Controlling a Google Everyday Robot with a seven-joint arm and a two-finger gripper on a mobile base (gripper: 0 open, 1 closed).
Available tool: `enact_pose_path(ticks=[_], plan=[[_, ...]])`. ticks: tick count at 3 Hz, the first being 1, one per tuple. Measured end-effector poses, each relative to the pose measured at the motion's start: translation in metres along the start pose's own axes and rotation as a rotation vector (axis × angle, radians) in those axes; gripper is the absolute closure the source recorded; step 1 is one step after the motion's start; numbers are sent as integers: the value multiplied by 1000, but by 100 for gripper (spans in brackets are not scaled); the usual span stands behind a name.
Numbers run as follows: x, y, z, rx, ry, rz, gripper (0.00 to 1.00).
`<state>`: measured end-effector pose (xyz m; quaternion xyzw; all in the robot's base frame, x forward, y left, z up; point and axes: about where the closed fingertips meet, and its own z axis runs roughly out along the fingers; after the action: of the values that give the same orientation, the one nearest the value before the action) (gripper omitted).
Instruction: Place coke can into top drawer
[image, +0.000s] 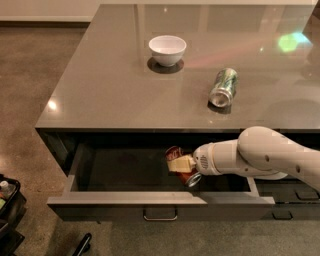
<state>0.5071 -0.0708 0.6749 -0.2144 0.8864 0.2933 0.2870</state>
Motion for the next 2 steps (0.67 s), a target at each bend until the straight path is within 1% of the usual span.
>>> enact_pose_path(ticks=[2], plan=[[15, -20, 12, 38, 32, 58, 100]])
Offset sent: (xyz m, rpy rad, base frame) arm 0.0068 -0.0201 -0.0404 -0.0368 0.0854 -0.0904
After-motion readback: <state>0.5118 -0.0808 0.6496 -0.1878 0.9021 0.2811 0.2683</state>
